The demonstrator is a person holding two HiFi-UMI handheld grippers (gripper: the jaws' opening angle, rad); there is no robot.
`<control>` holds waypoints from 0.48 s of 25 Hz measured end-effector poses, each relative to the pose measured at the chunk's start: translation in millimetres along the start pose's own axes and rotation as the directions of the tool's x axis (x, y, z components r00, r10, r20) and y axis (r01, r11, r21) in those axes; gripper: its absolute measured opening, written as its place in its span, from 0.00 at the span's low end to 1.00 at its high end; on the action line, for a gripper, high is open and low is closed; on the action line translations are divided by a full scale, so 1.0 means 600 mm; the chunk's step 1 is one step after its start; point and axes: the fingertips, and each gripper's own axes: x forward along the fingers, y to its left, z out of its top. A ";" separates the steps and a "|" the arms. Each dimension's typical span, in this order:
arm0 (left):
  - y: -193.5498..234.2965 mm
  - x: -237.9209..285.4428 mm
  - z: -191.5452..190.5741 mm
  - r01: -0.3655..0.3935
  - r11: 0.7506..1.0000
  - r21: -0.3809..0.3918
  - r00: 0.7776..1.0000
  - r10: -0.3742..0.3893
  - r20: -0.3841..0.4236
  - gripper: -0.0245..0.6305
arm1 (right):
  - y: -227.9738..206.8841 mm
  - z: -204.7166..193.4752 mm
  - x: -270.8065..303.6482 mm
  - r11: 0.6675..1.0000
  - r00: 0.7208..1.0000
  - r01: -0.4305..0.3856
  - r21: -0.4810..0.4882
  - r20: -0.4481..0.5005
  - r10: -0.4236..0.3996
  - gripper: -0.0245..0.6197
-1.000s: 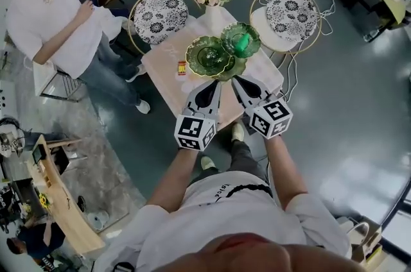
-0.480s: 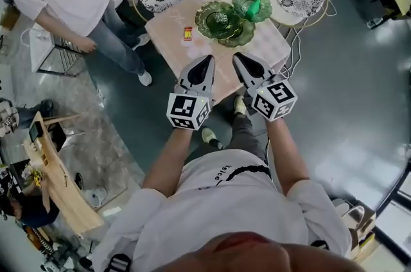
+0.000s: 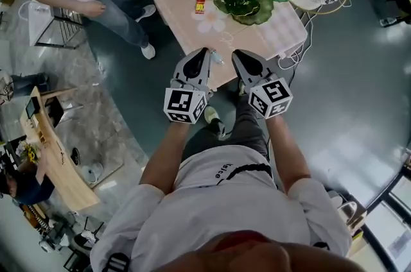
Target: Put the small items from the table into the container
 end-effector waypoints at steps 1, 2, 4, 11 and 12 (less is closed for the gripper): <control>0.005 0.000 -0.009 0.001 1.000 0.000 1.000 -0.001 -0.003 0.05 | 0.000 -0.011 0.008 1.000 1.000 0.002 -0.008 -0.005 -0.002 0.07; 0.009 0.001 -0.019 0.001 1.000 -0.001 1.000 -0.001 -0.005 0.05 | 0.000 -0.023 0.016 1.000 1.000 0.002 -0.016 -0.010 -0.003 0.07; 0.015 0.000 -0.038 0.002 1.000 -0.003 1.000 -0.002 -0.009 0.05 | 0.002 -0.051 0.028 0.999 1.000 0.002 -0.034 -0.028 -0.003 0.10; 0.030 0.007 -0.106 0.001 1.000 -0.017 0.999 -0.002 -0.037 0.05 | -0.009 -0.167 0.062 0.991 0.989 0.009 -0.136 -0.144 -0.028 0.22; 0.032 0.009 -0.115 0.001 1.000 -0.020 0.999 -0.002 -0.042 0.05 | -0.012 -0.185 0.068 0.989 0.986 0.008 -0.146 -0.163 -0.032 0.24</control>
